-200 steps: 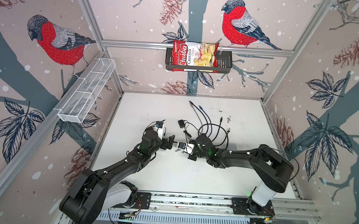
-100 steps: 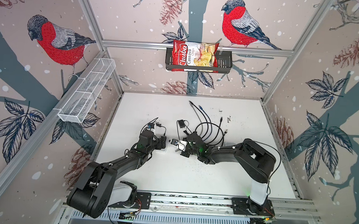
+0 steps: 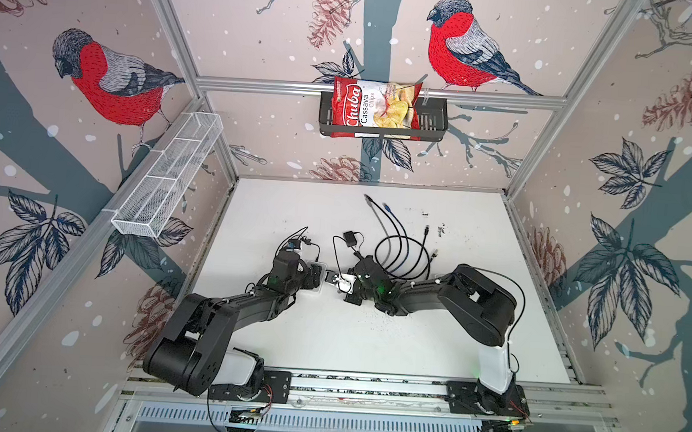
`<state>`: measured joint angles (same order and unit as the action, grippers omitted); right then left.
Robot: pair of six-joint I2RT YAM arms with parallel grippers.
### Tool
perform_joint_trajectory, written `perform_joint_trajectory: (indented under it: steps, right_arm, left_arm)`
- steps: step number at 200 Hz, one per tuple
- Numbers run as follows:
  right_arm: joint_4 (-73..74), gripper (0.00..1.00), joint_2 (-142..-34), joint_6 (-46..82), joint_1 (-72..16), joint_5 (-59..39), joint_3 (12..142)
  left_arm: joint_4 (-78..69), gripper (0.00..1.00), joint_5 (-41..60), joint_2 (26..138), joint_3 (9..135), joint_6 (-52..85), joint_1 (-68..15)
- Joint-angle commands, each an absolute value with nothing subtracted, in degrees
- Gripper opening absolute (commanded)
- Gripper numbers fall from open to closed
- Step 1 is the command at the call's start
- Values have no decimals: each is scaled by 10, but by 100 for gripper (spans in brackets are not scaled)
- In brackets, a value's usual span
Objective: Insert the plug into the switch port
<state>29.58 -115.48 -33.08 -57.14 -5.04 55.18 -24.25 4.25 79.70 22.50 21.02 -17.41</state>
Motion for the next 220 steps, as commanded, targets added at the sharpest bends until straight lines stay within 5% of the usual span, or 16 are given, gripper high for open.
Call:
perform_joint_trajectory:
  steps: [1, 220]
  right_arm:
    - [308, 0, -1159, -335, -574, -58, 557]
    - [358, 0, -1162, -264, -571, -98, 554]
  left_arm:
    - [-254, 66, 52, 811, 236, 225, -172]
    - [-286, 56, 59, 826, 219, 274, -172]
